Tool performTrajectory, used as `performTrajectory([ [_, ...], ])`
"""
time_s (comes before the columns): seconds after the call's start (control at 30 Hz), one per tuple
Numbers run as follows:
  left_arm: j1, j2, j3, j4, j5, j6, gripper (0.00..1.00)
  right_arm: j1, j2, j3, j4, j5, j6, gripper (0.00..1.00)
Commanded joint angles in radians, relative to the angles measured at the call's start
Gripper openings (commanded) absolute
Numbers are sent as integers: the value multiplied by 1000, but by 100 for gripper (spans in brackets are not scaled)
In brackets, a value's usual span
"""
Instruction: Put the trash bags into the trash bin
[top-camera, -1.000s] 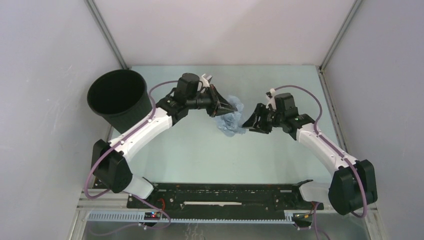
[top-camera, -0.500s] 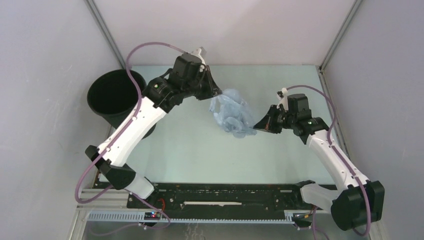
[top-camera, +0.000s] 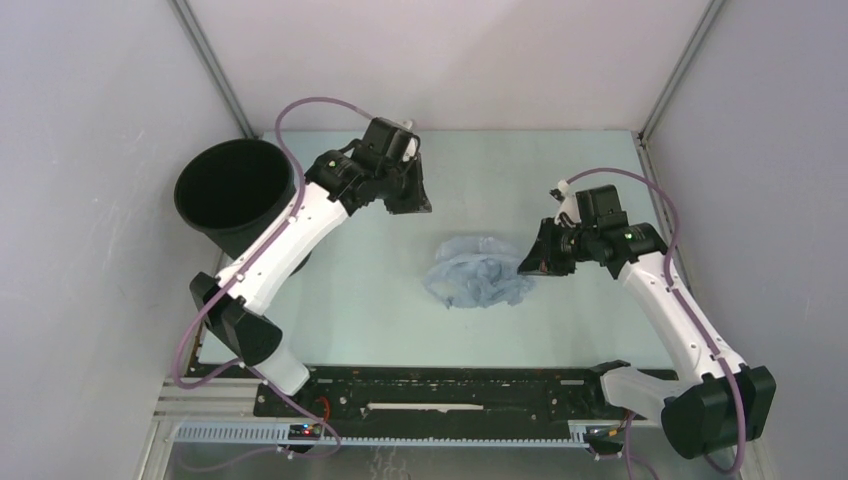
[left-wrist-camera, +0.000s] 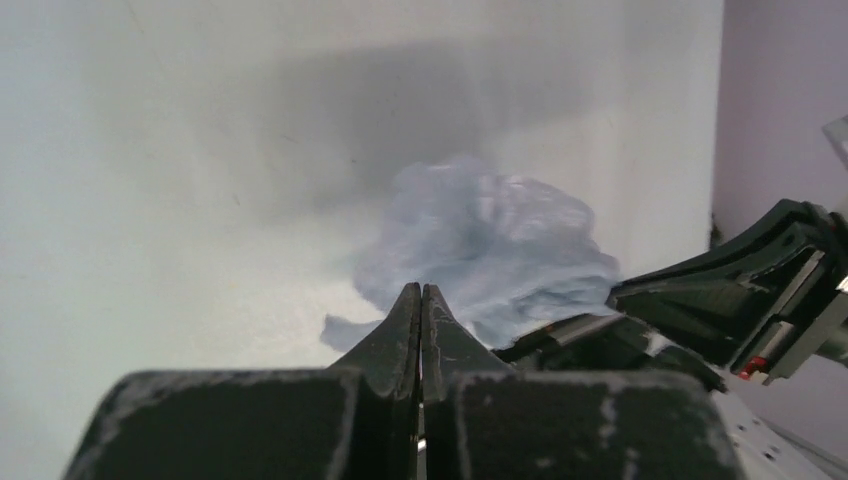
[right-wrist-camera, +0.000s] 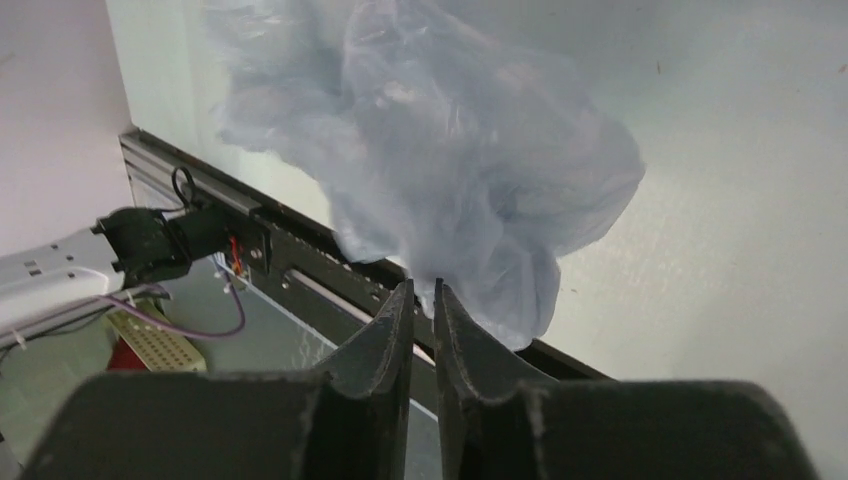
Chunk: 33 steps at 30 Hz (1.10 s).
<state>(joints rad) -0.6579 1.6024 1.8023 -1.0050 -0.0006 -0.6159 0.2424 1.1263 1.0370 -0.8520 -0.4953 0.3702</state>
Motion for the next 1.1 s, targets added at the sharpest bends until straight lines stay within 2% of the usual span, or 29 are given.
performTrajectory([
  [0.0, 71, -65, -121, 181, 271, -134, 0, -11, -42, 35, -65, -56, -83, 26],
  [0.1, 119, -120, -250, 413, 475, -295, 0, -82, -76, 33, -70, -148, -84, 40],
  [0.17, 134, -157, -307, 553, 516, -384, 0, -145, -105, 26, -54, -211, -88, 51],
  [0.27, 149, -173, -309, 600, 535, -433, 0, -231, -136, 18, -54, -245, -122, 67],
  [0.47, 155, -172, -282, 598, 588, -467, 0, -235, -154, -15, 4, -297, -90, 72],
  [0.67, 157, -179, -287, 571, 595, -449, 0, -235, -155, -84, 182, -363, 22, 78],
  [0.73, 156, -180, -286, 565, 591, -434, 0, -222, -130, -93, 191, -317, 48, 78],
  [0.77, 153, -179, -275, 532, 567, -401, 5, -204, -114, -77, 129, -229, 40, 77],
  [0.83, 126, -166, -221, 360, 446, -268, 30, -100, -64, -11, -36, 77, 10, 77],
  [0.87, 94, -155, -201, 259, 381, -190, 44, -30, -33, 10, -88, 181, 4, 77],
  [0.9, 65, -151, -204, 216, 332, -131, 54, 23, -19, 15, -115, 236, 13, 77],
  [0.97, 23, -158, -288, 216, 291, -63, 63, 80, -13, -12, -110, 259, 52, 78],
  [1.07, -21, -183, -498, 298, 229, -25, 79, 64, -29, -78, -54, 275, 96, 78],
])
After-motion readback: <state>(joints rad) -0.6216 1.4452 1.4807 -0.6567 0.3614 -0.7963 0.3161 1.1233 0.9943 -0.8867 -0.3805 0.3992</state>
